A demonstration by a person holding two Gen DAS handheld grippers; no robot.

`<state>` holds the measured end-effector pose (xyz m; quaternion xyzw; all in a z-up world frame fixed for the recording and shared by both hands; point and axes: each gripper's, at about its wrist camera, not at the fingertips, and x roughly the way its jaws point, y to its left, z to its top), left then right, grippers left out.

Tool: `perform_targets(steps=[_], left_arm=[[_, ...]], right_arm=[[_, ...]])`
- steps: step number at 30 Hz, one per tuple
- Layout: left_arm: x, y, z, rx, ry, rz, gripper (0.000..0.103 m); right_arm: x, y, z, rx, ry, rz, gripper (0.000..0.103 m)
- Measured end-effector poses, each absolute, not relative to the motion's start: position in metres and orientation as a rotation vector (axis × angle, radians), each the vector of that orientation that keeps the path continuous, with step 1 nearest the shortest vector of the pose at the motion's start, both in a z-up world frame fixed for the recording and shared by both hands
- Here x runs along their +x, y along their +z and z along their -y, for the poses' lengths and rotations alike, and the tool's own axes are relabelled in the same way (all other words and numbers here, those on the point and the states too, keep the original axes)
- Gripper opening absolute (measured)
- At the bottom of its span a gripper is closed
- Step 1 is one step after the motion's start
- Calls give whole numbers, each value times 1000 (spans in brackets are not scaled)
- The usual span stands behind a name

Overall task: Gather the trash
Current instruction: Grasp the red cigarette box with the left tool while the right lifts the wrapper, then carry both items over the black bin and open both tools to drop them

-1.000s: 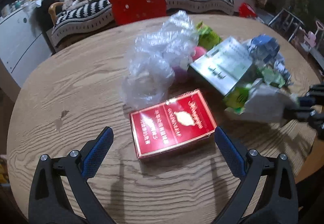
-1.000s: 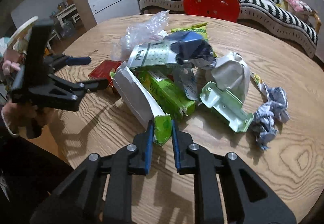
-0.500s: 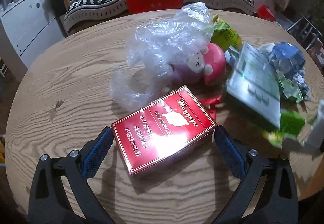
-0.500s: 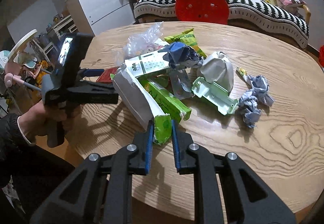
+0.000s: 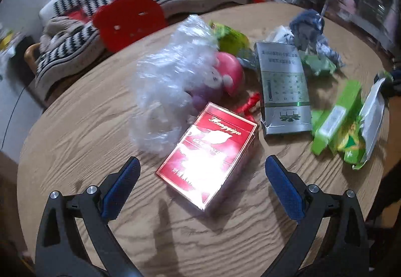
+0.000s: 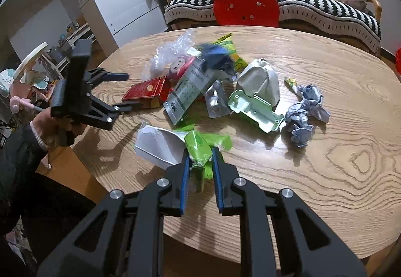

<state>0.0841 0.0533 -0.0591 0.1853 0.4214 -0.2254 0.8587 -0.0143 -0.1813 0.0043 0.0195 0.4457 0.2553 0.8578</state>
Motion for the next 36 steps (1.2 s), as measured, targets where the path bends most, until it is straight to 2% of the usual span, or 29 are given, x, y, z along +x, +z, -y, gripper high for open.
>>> perform_targets(steps=[7, 8, 9, 10, 18, 26, 31, 36], left_arm=[[85, -74, -35, 427, -498, -881, 94], [83, -72, -32, 423, -499, -877, 91], [83, -71, -31, 419, -490, -874, 78], [77, -71, -30, 419, -477, -872, 73], [58, -52, -45, 349, -414, -916, 69], [36, 9, -60, 225, -269, -806, 68], [25, 35, -21, 188, -273, -725, 68], [16, 53, 68, 166, -427, -668, 68]], right_arm=[[-10, -3, 177, 42, 561, -969, 17], [-10, -2, 178, 45, 561, -967, 17], [-10, -1, 179, 45, 556, -965, 17], [-11, 0, 181, 49, 553, -964, 17], [-18, 11, 193, 80, 541, -932, 17], [-34, 35, 220, 155, 502, -841, 16], [-55, 63, 254, 201, 437, -736, 16], [-87, 83, 323, 240, 259, -654, 16]])
